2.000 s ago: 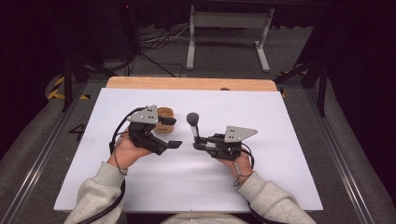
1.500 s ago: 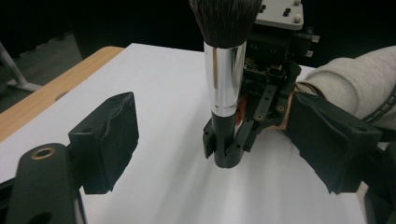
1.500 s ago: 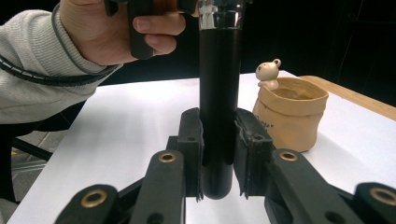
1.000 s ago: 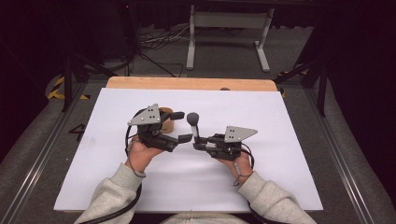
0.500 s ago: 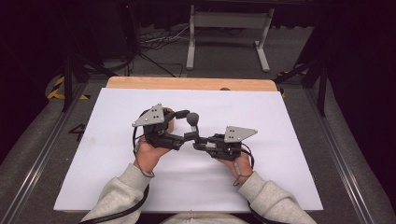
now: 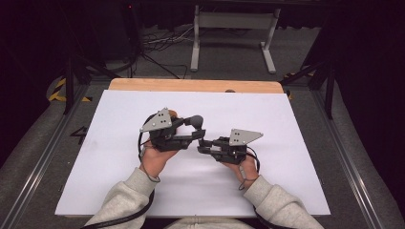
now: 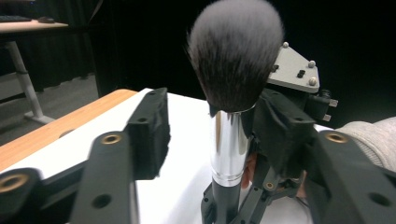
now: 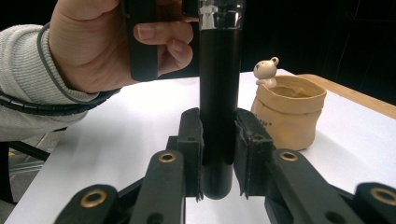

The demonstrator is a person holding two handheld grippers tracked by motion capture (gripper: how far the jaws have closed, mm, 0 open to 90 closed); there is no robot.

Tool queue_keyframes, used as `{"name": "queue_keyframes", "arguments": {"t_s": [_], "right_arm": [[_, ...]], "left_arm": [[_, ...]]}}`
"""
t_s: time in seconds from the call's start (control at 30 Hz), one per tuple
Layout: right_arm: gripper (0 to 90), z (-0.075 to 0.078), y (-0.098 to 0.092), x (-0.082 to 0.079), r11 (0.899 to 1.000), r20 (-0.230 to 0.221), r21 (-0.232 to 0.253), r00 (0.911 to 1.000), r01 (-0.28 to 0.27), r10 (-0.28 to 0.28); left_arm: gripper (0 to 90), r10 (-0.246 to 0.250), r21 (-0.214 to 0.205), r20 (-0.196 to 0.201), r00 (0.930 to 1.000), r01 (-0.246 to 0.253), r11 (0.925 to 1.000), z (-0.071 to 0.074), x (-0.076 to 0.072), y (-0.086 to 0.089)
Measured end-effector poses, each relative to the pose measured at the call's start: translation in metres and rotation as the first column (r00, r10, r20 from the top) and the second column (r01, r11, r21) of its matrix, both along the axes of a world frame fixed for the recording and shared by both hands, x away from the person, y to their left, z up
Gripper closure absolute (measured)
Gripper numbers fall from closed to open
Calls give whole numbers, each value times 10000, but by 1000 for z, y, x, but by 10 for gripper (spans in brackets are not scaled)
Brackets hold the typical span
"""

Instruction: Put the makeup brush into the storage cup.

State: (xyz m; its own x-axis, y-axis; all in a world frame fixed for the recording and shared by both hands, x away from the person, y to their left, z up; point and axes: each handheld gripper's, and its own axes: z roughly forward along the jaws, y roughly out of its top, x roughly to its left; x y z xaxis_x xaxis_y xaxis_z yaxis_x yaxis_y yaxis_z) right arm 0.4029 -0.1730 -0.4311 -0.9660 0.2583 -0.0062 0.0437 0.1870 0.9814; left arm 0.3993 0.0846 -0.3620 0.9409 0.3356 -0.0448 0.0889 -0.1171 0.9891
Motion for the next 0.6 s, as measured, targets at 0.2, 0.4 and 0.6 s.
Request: {"name": "queue_keyframes", "arguments": {"t_s": [0.2, 0.4, 0.6], "right_arm": [[746, 0, 0, 0, 10000, -42, -13, 10000, 3, -3], [745, 0, 0, 1, 10000, -47, -16, 10000, -29, 28], [740, 0, 0, 1, 10000, -46, -26, 10000, -5, 5]], "left_arm": [[613, -82, 126, 119, 9999, 81, 9999, 0, -2, -1], [683, -182, 206, 169, 9997, 178, 9996, 1, -3, -2], [694, -303, 199, 104, 9995, 301, 9993, 2, -4, -2]]}}
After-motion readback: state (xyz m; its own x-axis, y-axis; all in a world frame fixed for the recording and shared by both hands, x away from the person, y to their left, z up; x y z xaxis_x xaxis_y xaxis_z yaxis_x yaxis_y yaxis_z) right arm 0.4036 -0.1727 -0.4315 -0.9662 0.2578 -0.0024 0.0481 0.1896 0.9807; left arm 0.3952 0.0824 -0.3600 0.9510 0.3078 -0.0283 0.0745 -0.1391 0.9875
